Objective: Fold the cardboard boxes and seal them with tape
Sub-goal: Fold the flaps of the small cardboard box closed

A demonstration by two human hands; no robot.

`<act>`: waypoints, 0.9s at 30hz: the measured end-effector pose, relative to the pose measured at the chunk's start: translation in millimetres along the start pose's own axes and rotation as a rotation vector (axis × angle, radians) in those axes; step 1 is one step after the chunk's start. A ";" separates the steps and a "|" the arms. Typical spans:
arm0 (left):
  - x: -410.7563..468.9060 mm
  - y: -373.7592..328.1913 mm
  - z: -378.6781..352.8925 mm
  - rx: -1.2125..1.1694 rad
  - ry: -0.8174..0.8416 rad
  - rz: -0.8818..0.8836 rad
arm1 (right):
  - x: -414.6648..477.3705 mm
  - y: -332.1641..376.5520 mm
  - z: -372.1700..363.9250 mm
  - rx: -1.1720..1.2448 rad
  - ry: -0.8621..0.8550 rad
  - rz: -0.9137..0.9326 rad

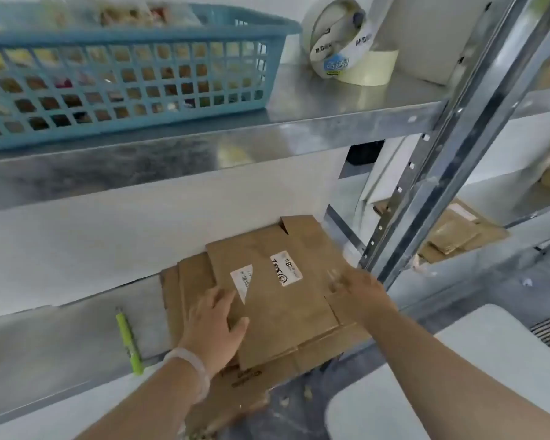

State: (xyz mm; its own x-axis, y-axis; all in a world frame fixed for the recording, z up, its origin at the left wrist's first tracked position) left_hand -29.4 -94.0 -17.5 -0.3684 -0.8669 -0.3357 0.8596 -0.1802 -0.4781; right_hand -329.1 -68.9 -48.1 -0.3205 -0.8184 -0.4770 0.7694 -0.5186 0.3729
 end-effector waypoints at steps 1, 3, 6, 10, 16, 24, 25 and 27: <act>6.9 5.5 -3.2 -0.062 0.003 0.024 | 6.8 -5.6 0.6 0.051 -0.004 -0.023; 15.3 12.7 -7.4 -0.226 0.005 0.072 | 11.4 -11.1 6.3 0.105 -0.032 -0.061; 23.1 18.3 -9.8 -0.484 -0.025 0.120 | 11.2 -14.2 21.5 0.211 -0.141 -0.065; 19.6 22.8 -1.5 -0.552 -0.090 0.152 | -2.9 -12.7 32.0 0.496 -0.205 -0.046; -12.9 40.1 34.1 -0.649 -0.249 0.069 | -47.6 6.5 27.0 0.708 -0.181 0.080; -99.8 131.6 93.4 -0.671 -0.513 0.008 | -103.5 120.3 -26.9 0.849 0.100 0.322; -111.2 150.0 99.0 -0.678 -0.532 0.014 | -109.3 142.0 -36.4 0.844 0.125 0.374; -134.3 189.6 112.7 -0.682 -0.569 0.036 | -125.2 189.6 -58.3 0.817 0.170 0.447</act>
State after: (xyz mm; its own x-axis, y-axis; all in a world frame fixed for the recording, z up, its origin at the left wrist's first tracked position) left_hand 223.0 -64.0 28.4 0.0424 -0.9991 0.0079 0.4027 0.0098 -0.9153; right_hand -110.9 -50.4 35.9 0.0447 -0.9697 -0.2403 0.1560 -0.2309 0.9604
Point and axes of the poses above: each hand's wrist, its own x-axis towards the middle knuckle, its own z-axis out of the back of the hand, y = z × x, the point moved 10 cm from there along x, towards the middle knuckle, and after that the axes turned 11 degrees about y, right-handed, at the moved point
